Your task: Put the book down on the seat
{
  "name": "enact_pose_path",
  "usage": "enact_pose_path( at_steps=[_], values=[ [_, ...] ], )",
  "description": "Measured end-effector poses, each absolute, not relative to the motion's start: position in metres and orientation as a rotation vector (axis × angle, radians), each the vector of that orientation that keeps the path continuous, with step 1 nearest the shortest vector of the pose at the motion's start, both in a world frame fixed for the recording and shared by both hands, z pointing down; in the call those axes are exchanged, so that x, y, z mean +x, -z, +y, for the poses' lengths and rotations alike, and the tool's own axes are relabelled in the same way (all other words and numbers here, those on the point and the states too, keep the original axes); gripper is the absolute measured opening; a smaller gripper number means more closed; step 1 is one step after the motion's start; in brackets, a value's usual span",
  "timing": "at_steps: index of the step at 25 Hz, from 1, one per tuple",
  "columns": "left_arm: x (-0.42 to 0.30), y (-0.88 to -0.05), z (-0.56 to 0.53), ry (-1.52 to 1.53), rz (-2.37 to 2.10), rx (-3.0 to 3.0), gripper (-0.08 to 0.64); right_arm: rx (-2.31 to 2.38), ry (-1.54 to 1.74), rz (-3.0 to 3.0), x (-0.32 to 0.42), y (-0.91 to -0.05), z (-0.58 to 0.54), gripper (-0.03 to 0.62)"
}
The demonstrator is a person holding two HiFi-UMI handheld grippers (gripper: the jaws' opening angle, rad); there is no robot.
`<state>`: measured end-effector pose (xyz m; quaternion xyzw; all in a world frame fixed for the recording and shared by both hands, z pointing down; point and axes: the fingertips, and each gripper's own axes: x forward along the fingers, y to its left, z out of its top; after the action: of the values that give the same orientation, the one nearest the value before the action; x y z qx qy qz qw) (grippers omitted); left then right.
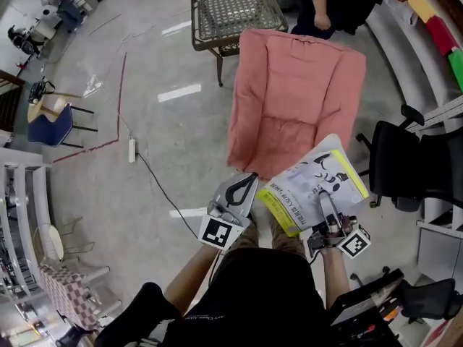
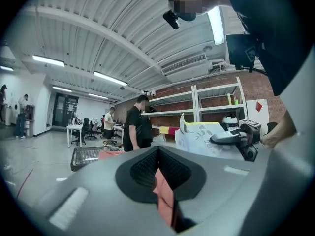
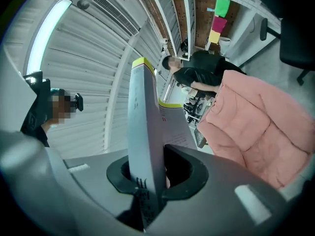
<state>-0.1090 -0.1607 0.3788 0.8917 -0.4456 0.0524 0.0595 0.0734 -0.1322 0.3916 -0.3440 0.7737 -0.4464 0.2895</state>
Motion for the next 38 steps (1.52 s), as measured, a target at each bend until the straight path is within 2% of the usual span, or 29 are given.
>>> enact_pose_path(
  at_steps=[5,16,22,30,38],
  values=[
    [-0.09,-0.4,-0.172,-0.2,-1.376,2.641,-0.003,-0.901,1.276,2.051,0.088,-0.42,-0.157,0.097],
    [-0.093,-0.458,-0.196,-0.312,-1.209,2.56,-0.003,-0.976,1.428,2.023,0.06,-0.475,-0.183,0.097],
    [-0.095,-0.487,-0.24,-0.355,-1.174,2.631,-0.003,-1.02,1.442,1.964,0.06,-0.508,-0.202,0.098],
    [-0.074,-0.523,-0.243,-0.374,-1.1,2.719,-0.003,-1.025,1.461,1.933,0.065,-0.555,-0.2,0.098],
    [-0.061,-0.593,-0.236,-0.335,-1.068,2.7,-0.003,-1.041,1.527,1.848,0.065,-0.642,-0.192,0.098]
  ],
)
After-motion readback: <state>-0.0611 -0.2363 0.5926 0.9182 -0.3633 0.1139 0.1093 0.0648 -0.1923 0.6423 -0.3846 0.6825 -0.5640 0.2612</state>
